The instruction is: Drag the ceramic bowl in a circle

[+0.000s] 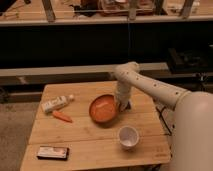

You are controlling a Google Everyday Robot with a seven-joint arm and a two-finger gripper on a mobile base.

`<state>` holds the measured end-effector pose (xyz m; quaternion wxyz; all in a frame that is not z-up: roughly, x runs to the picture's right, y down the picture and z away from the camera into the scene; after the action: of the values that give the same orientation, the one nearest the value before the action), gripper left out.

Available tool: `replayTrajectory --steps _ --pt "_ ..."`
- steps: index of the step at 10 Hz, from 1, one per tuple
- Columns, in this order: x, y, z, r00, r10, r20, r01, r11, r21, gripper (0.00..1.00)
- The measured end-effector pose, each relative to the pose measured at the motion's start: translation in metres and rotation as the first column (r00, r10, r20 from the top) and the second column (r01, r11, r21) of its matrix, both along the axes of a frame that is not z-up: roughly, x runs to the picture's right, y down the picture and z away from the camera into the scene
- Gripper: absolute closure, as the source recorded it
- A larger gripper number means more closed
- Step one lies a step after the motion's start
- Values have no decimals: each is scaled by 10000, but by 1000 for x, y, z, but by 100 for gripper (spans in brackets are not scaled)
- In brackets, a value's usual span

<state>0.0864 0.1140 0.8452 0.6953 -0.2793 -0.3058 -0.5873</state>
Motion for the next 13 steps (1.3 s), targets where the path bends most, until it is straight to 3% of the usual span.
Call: replayTrajectory --steps 3,6,7,8,10,13 --pt "-33 23 -4 9931 -707 940 751 9962 -440 95" --pt "-89 36 -1 9645 -1537 2147 1662 9852 -415 95" --pt "-109 32 4 9484 -1845 2579 1970 9801 -234 95" --pt "-120 23 9 9405 -1977 2763 2080 9781 -82 95" --pt "-124 -1 26 9457 -1866 2663 1914 9815 80 95" --pt "-91 -31 43 9777 -969 1865 922 9952 339 95"
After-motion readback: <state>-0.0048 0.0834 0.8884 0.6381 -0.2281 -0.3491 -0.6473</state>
